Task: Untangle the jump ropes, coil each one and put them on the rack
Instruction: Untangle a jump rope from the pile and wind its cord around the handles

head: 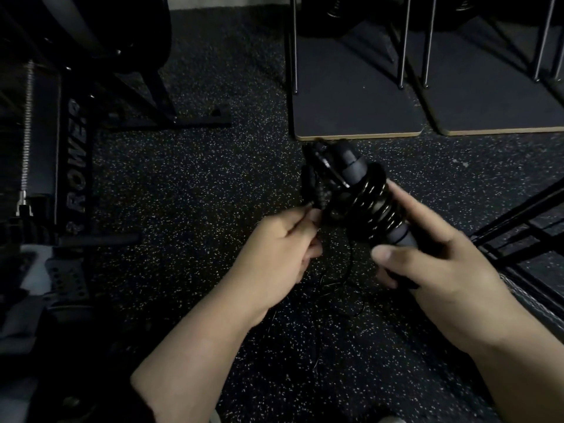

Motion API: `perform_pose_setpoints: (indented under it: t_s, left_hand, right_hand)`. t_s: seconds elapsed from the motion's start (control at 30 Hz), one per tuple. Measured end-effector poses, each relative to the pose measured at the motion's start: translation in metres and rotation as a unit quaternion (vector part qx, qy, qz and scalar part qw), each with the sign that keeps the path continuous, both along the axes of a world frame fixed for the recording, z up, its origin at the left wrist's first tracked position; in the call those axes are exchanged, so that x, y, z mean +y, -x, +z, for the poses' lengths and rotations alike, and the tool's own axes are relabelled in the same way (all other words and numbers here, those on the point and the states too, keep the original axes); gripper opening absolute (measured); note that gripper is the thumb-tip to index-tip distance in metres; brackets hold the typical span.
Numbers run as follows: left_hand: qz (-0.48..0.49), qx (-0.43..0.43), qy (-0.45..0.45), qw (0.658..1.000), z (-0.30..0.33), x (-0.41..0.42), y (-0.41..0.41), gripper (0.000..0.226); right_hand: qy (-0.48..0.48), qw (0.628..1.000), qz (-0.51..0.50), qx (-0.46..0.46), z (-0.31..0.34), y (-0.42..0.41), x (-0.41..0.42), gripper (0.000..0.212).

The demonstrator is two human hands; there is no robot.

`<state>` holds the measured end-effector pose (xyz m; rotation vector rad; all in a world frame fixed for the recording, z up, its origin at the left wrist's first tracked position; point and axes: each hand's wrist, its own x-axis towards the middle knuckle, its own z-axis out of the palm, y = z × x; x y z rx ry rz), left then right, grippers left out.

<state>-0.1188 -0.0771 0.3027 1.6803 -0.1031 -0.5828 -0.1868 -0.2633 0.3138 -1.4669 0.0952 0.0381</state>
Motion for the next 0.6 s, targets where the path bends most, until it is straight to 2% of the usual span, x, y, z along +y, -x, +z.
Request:
perform_pose_setpoints:
  t_s: [0.1,0.2,0.3,0.37,0.43,0.5,0.6]
  left_hand:
    - [-0.024,0.009,-0.033,0.999,-0.004,0.0,0.001,0.038]
    - [-0.05,0.028,-0.038,0.998,-0.007,0.001,0.002,0.019]
    - [-0.092,0.051,0.001,0.994,-0.007,0.001,0.004,0.013]
    - [-0.073,0.06,0.004,0.996,-0.007,-0.002,0.007,0.026]
    - [-0.009,0.074,0.002,0.997,-0.012,-0.004,0.007,0.048]
    - [0.025,0.073,-0.014,0.997,-0.014,-0.005,0.006,0.057]
    - [-0.006,0.058,-0.036,0.998,-0.014,0.001,0.003,0.053]
  right_hand:
    - [0.138,0.99,-0.022,-0.003,0.0,-0.003,0.004,0.079]
    - [0.201,0.979,-0.037,0.007,-0.005,-0.001,0.01,0.084]
    - [0.264,0.963,-0.048,0.025,-0.011,0.0,0.013,0.088]
    - [0.349,0.936,-0.031,0.036,-0.011,-0.002,0.015,0.093]
    - [0.409,0.912,0.009,0.041,-0.01,-0.003,0.019,0.098]
    - [0.385,0.921,0.026,0.047,-0.011,-0.003,0.019,0.097]
    - [0.17,0.98,-0.024,0.099,-0.008,-0.004,0.009,0.089]
